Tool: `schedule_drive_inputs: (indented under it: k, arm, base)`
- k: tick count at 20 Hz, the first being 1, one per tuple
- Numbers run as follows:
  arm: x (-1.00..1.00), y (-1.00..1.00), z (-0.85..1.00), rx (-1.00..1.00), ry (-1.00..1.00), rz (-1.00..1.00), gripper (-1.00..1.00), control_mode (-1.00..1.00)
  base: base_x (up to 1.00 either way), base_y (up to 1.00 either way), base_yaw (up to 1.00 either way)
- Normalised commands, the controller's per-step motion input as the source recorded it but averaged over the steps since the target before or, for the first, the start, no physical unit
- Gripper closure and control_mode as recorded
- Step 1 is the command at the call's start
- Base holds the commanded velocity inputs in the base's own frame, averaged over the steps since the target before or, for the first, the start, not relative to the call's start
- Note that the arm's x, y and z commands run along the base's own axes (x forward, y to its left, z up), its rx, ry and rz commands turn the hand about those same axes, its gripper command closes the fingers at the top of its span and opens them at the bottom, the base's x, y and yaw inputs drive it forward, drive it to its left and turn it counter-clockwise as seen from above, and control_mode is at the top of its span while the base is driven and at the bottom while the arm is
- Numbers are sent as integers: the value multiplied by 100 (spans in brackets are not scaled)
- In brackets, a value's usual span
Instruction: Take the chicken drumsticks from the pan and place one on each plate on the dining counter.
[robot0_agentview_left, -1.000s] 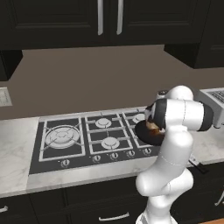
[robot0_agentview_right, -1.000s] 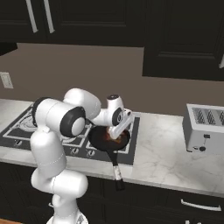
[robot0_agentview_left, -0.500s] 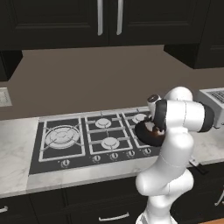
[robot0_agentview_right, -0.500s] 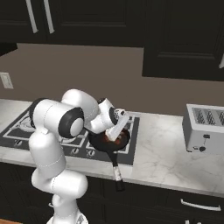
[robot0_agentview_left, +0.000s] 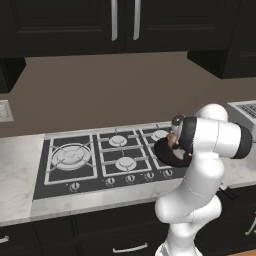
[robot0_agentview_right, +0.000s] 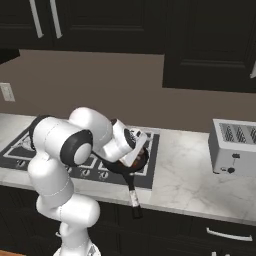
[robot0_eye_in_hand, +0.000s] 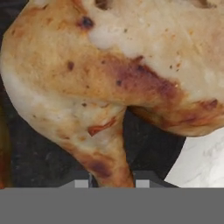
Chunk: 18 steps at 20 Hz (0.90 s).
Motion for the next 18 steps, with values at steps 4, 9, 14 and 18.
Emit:
schedule_drive_inputs:
  k: [4,9,14,18]
  arm:
    - [-15,0,-8,0,-5,0,100,-100]
    - [-9,0,46,8,-19,0,100,-100]
    - [-26,-1,100,23,-9,-1,100,-100]
    - [-69,0,100,25,1,0,100,-100]
  base:
    - [0,0,0]
    - [0,0,0]
    - [0,0,0]
    - [0,0,0]
